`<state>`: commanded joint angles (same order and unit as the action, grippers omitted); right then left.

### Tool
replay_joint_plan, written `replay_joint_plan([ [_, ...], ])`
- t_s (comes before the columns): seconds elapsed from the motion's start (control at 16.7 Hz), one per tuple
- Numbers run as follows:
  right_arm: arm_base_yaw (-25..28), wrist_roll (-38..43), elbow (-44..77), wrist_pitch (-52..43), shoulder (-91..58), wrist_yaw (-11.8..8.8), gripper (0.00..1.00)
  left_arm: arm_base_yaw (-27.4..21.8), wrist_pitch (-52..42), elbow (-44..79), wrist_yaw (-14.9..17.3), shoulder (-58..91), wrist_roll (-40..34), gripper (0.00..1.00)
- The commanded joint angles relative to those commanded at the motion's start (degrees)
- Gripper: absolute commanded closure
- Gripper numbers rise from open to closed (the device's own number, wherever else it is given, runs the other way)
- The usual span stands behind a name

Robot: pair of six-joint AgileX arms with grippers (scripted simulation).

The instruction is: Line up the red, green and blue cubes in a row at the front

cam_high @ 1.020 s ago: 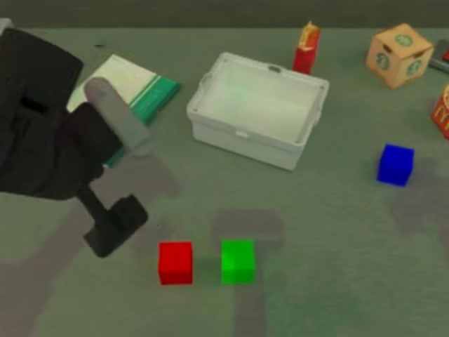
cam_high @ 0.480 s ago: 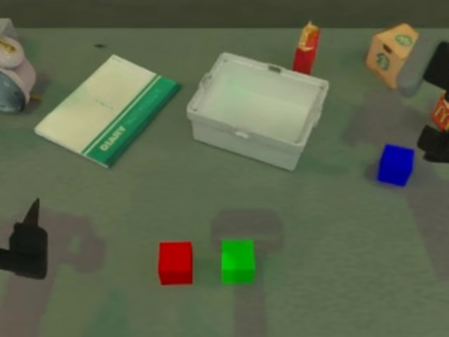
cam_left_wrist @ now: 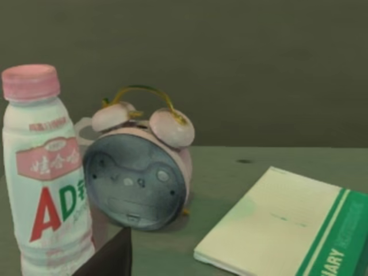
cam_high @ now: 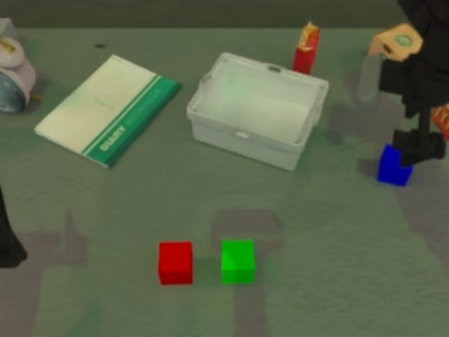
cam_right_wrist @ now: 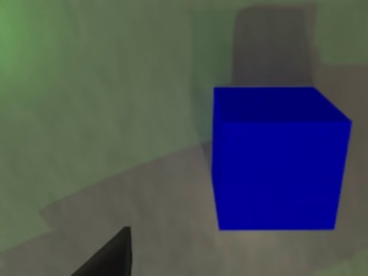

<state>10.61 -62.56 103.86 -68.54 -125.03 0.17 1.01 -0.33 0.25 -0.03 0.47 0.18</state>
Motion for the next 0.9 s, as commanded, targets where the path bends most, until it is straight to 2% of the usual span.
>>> replay_joint_plan([
  [0.42, -0.1, -0.3, -0.6, 0.9, -0.7, 0.0, 0.0, 0.1, 0.3, -0.3, 0.0, -0.5, -0.2, 0.0],
  [0.9, 0.1, -0.1, -10.1, 15.2, -5.4, 0.0, 0.0, 0.1, 0.3, -0.3, 0.0, -0.5, -0.2, 0.0],
])
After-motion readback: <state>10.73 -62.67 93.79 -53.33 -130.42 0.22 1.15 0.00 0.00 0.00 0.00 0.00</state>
